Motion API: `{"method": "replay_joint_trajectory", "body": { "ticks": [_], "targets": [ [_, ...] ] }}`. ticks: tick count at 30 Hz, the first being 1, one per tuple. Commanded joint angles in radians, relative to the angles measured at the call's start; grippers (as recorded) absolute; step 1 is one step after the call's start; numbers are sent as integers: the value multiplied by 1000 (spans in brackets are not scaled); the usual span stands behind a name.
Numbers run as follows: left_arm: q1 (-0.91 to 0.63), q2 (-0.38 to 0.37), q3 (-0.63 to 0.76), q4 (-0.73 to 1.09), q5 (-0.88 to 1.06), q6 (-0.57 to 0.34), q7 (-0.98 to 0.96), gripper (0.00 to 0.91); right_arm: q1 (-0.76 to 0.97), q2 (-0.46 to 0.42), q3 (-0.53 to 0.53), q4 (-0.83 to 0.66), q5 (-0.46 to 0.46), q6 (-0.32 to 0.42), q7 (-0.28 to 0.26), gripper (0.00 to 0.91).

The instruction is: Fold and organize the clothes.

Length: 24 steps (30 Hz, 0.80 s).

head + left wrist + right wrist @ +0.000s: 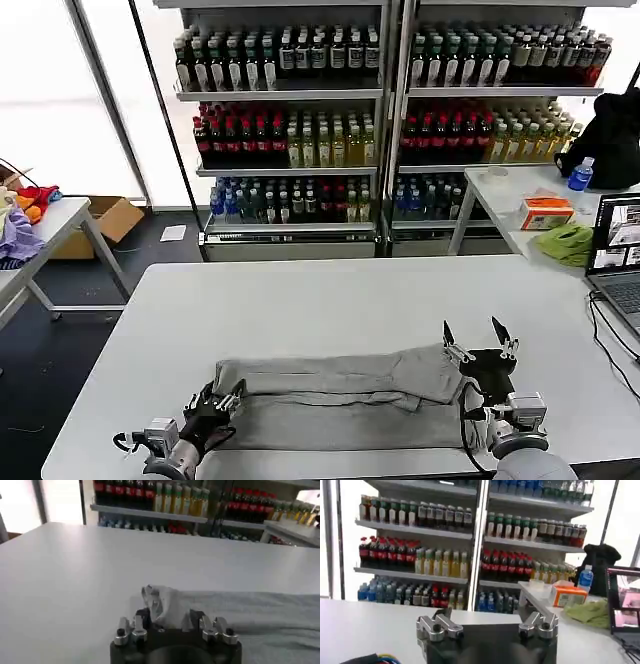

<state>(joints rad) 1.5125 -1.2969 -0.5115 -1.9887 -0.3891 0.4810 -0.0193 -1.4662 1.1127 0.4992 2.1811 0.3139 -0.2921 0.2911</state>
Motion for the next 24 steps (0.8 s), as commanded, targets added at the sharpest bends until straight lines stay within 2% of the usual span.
{"method": "replay_joint_trajectory", "body": {
  "ticks": [1,7,10,13,16,20,24],
  "targets": [
    [-3,-5,0,48,22,-19,17,10,27,-2,2,-9,14,-1,5,907],
    [0,19,-48,36,20,-36,33,0,45,-4,-5,-18,14,-4,10,907],
    [2,49,-105,32,-9,-48,37,0,60,-9,-9,-22,24,-5,13,907],
    [9,88,-220,30,-27,-67,46,0,86,-13,-19,-31,40,-9,24,907],
    [14,186,-359,32,-63,-80,55,0,102,-13,-32,-33,40,-10,29,907],
    [23,367,-579,133,-73,-103,72,0,114,-9,-46,-37,39,-10,33,907],
    [27,467,-701,268,-76,-123,84,0,119,-9,-55,-40,40,-8,36,907]
  ]
}}
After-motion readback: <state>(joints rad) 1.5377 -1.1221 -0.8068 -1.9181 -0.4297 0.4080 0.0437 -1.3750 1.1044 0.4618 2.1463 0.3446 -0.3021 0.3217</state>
